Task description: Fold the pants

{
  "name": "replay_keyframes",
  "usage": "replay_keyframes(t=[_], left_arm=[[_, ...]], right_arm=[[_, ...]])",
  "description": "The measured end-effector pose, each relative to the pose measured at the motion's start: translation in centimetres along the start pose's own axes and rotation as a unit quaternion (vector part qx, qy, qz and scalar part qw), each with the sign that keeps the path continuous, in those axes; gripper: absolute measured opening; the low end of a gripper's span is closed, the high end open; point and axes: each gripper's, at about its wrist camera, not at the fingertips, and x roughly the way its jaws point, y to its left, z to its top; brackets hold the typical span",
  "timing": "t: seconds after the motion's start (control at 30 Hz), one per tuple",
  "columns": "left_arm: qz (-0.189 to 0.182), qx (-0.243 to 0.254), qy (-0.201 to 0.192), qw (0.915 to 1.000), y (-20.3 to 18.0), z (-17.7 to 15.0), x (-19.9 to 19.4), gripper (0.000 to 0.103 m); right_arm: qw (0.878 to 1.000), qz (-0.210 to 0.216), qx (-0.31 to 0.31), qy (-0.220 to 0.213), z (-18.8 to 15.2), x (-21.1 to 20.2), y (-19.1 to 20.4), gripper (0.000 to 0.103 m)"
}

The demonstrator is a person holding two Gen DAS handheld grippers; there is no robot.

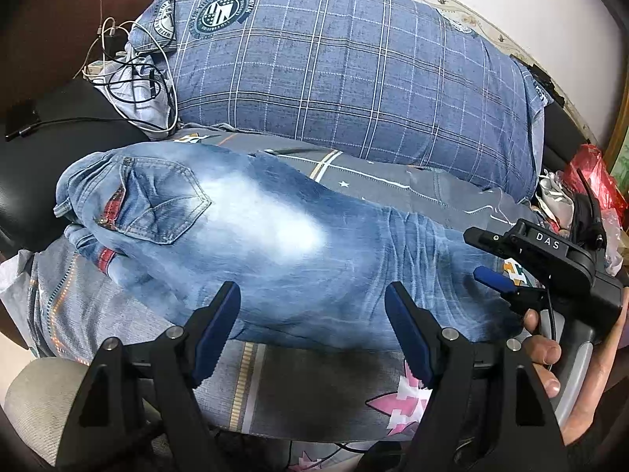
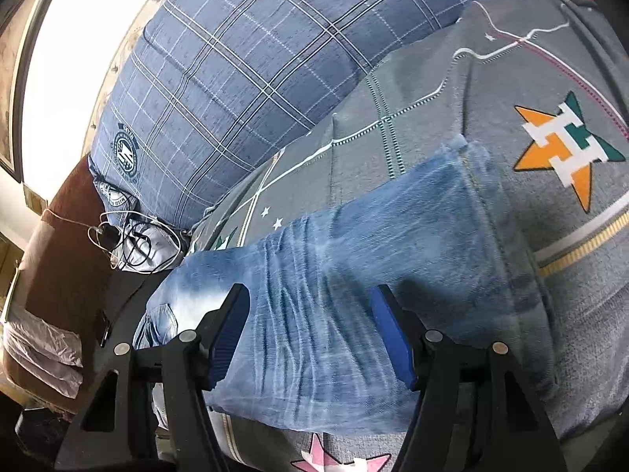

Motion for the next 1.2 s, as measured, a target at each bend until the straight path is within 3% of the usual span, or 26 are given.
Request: replay_keyframes(t=[0.63, 0.93, 1.2], left_arm=[[-0.007, 0.017, -0.003, 0.9998, -1.2, -0.2, -0.1, 0.077], [-0.005, 0.017, 0.004, 0.9998, -1.1, -0.1, -0.2, 0.077], [-0.014, 0.029, 0.005, 0.9995, -2.1, -0.3, 0.2, 0.077]], right_arm=[[1.000, -0.008, 0.015, -0.006, -0.1, -0.5, -0.7, 0.066], [0.998, -0.038, -0.038, 0.009, 0.9, -0.6, 0.1, 0.066], [1.000, -0.007, 0.020, 0.000, 0.4, -2.2, -2.5, 0.066]])
